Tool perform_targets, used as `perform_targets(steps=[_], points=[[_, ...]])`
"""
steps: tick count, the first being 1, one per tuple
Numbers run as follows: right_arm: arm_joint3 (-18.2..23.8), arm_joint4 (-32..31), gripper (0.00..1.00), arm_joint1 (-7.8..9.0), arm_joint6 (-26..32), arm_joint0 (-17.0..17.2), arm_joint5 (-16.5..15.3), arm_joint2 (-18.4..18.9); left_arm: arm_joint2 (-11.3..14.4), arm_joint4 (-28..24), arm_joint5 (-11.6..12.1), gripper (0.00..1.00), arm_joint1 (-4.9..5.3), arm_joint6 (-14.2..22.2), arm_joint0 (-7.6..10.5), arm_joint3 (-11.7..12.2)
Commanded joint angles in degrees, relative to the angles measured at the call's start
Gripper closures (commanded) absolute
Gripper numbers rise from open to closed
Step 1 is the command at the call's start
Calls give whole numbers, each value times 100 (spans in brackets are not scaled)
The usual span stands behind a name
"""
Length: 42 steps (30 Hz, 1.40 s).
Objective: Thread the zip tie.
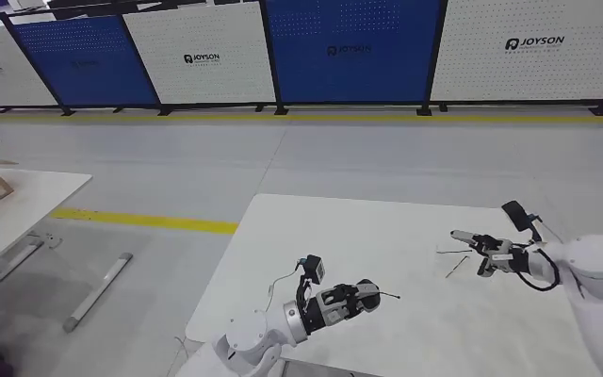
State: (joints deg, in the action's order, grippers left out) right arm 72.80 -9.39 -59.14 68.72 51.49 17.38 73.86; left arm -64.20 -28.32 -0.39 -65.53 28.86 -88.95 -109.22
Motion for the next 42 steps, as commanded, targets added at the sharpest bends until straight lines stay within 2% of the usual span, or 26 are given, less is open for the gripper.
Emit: perform_targets(steps=[1, 9, 13, 14, 22, 25, 28, 33, 42], points=[[-130, 18, 0, -12, 129, -117, -46, -108, 0, 0, 0, 100, 0, 0, 0, 0], [-755, -64, 0, -171, 307, -680, -133, -876, 0, 0, 0, 100, 0, 0, 0, 0], [-1180, -147, 0, -280, 19, -974, -10, -1200, 0, 0, 0, 100, 0, 0, 0, 0], [-1276, -139, 0, -303, -90, -1024, 72, -1238, 0, 0, 0, 100, 0, 0, 0, 0], [-1262, -146, 0, -304, -130, -1009, 51, -1242, 0, 0, 0, 100, 0, 0, 0, 0], [-1119, -289, 0, -310, -524, -904, -94, -1292, 0, 0, 0, 100, 0, 0, 0, 0], [-1212, -281, 0, -315, -558, -950, -355, -1304, 0, 0, 0, 100, 0, 0, 0, 0], [-1706, -350, 0, -377, -508, -1239, -696, -1479, 0, 0, 0, 100, 0, 0, 0, 0], [-2696, -415, 0, -635, -508, -1822, -1181, -2019, 0, 0, 0, 100, 0, 0, 0, 0]])
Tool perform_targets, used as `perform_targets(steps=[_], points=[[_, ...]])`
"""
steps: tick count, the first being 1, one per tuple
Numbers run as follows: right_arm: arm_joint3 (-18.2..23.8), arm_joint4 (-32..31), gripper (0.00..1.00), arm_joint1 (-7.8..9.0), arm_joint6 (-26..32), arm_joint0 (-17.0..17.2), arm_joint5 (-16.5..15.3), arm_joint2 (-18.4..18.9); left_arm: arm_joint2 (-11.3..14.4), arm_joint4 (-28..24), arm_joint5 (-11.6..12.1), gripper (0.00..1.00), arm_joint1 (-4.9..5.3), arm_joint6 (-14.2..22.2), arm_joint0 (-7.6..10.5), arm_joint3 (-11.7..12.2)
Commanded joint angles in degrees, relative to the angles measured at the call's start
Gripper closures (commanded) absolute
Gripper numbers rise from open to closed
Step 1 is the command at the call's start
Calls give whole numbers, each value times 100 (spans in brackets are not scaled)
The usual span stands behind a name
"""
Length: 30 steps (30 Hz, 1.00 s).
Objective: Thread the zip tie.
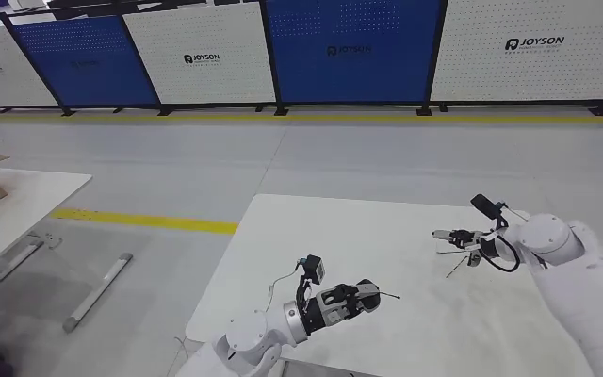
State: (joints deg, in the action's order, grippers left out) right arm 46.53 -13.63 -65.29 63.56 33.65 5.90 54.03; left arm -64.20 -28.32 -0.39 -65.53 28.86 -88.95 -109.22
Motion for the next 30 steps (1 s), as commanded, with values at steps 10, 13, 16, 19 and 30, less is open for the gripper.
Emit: perform_targets(steps=[10, 13, 16, 19, 30], points=[[-648, -86, 0, -296, 104, -381, -254, -527, 0, 0, 0, 100, 0, 0, 0, 0], [-790, -179, 0, -369, 120, -439, -281, -666, 0, 0, 0, 100, 0, 0, 0, 0], [-954, -166, 0, -423, 123, -488, -351, -723, 0, 0, 0, 100, 0, 0, 0, 0], [-1087, -163, 0, -460, 146, -527, -438, -755, 0, 0, 0, 100, 0, 0, 0, 0], [-1261, -382, 0, -471, 309, -584, -533, -796, 0, 0, 0, 100, 0, 0, 0, 0]])
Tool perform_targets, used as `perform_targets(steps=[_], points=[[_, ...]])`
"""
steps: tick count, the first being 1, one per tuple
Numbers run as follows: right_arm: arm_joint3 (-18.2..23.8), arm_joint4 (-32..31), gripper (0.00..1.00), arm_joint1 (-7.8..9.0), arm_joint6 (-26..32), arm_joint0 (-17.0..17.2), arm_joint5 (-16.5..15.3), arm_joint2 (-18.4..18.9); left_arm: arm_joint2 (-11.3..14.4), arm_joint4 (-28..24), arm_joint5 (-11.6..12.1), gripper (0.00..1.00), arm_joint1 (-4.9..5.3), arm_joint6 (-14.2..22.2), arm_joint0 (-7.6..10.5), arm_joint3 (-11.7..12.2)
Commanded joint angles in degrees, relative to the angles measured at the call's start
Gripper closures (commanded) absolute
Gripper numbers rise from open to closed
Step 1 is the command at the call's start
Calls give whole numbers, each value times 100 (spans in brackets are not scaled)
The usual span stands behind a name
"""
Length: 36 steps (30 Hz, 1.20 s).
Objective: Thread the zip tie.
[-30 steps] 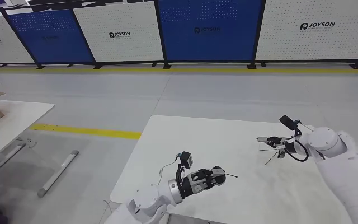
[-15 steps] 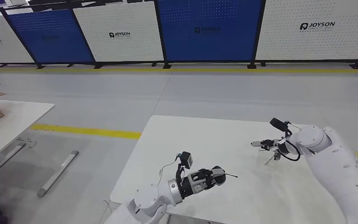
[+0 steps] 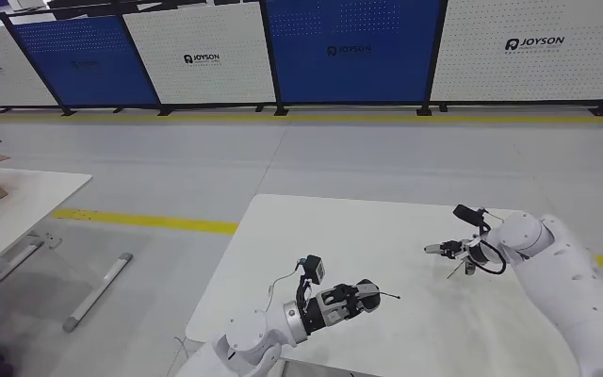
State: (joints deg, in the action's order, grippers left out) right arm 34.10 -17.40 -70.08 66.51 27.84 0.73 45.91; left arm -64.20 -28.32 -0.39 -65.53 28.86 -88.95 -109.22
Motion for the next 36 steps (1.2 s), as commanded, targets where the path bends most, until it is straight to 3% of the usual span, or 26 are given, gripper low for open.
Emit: perform_targets(steps=[1, 19, 29, 36], points=[[-37, -8, 0, 17, 17, -4, -23, 34, 0, 0, 0, 100, 0, 0, 0, 0], [204, -164, 0, 244, -119, 116, 243, 437, 0, 0, 0, 100, 0, 0, 0, 0], [588, -356, 0, 269, 94, 282, 353, 388, 0, 0, 0, 100, 0, 0, 0, 0], [599, -574, 0, 310, 362, 285, 203, 361, 0, 0, 0, 100, 0, 0, 0, 0]])
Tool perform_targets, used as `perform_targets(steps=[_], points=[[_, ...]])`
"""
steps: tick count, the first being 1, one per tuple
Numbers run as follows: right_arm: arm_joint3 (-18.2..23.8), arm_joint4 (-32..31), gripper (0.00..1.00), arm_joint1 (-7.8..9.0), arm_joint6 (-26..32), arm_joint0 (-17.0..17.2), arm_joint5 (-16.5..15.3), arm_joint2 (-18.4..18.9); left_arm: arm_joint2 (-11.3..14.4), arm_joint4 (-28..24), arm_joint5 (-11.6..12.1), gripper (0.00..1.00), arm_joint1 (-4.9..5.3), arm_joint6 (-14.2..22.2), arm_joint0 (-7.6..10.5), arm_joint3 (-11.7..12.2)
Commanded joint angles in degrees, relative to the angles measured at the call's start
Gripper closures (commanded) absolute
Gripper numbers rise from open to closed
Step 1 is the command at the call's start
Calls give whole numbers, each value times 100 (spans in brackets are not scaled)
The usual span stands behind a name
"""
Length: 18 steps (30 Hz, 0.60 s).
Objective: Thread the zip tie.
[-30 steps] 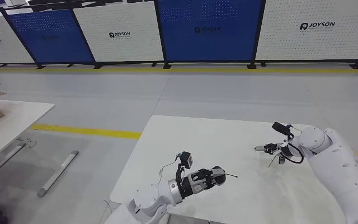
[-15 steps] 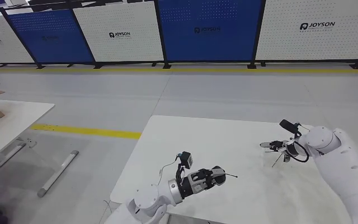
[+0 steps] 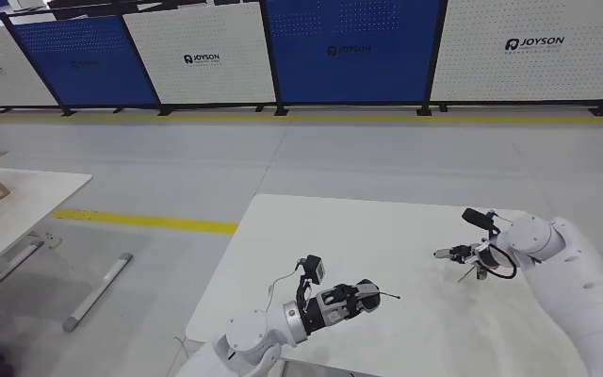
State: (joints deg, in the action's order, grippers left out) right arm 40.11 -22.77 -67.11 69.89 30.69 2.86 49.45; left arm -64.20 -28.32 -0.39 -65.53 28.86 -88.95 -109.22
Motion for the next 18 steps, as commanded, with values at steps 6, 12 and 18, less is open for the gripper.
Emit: perform_targets(steps=[6, 12, 18], points=[[62, -140, 0, 114, 1, 59, 47, 175, 0, 0, 0, 100, 0, 0, 0, 0], [207, -32, 0, 219, -92, 163, 84, 433, 0, 0, 0, 100, 0, 0, 0, 0], [468, 310, 0, 325, -234, 366, -310, 764, 0, 0, 0, 100, 0, 0, 0, 0]])
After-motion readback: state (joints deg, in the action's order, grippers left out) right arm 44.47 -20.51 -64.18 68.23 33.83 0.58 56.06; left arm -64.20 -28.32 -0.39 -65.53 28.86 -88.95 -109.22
